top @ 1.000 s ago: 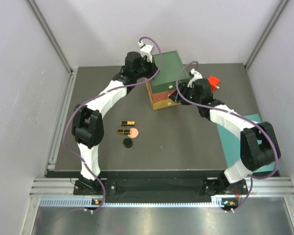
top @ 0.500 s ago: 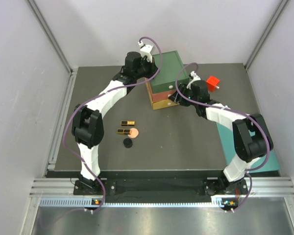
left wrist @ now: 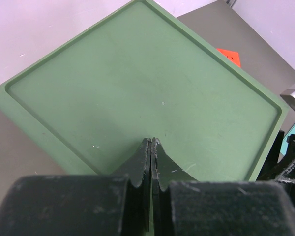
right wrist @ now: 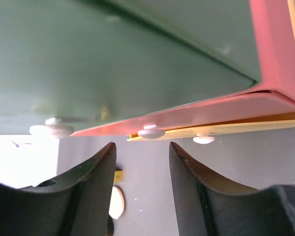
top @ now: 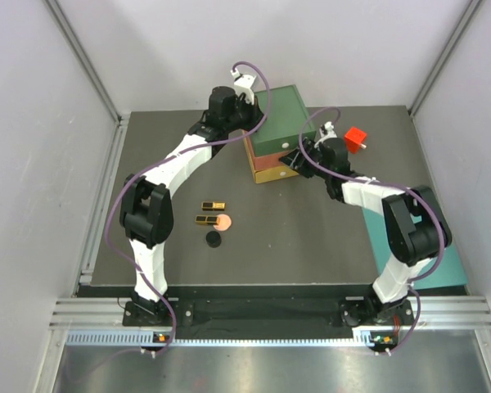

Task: Organize the makeup

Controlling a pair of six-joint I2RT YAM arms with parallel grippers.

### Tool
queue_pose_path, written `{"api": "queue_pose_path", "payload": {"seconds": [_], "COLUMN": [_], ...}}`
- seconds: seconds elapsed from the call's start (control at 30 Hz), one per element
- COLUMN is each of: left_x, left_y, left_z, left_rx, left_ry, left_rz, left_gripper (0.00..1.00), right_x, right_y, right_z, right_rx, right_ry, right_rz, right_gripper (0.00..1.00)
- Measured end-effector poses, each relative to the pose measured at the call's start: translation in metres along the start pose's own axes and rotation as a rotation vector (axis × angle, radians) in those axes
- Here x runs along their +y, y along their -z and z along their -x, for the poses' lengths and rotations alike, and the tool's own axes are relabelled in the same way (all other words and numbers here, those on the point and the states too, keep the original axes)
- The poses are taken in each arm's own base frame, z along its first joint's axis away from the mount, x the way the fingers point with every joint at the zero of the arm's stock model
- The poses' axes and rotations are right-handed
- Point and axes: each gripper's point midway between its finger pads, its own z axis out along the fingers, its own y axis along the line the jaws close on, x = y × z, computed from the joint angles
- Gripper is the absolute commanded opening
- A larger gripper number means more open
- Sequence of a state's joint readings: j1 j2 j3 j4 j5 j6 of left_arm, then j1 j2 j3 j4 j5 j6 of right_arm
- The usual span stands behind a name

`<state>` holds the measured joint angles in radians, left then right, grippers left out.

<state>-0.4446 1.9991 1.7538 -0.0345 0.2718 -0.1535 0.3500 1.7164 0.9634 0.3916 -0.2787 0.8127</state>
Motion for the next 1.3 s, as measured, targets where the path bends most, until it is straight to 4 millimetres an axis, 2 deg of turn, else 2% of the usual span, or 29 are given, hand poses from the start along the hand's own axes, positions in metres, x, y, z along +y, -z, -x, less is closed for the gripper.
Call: {"api": "queue_pose_path", "payload": {"seconds": [0.67,1.13,1.3], "left_x": [0.0,0.001,0.001], "left_y": [0.0,0.0,0.0], "left_z": [0.0,0.0,0.0], "left_rx": [0.0,0.0,0.001], "left_ry": [-0.011,-0.018,-0.019], "left_rz": [0.0,-0.001,-0.001], "left_gripper": [0.0,0.0,0.0], "right_x": [0.001,-0.007,-0.01], "right_y": [-0.007,-0.009,-0.01], "right_z": [0.0,0.003,0.005], "right_rx": [-0.053,-0.079,-0.093], "right_ry": [-0.148,-0.165,-0.165], "right_rz": [0.057,0.037,0.026], "right_gripper": [0.37,0.38,0.41]}}
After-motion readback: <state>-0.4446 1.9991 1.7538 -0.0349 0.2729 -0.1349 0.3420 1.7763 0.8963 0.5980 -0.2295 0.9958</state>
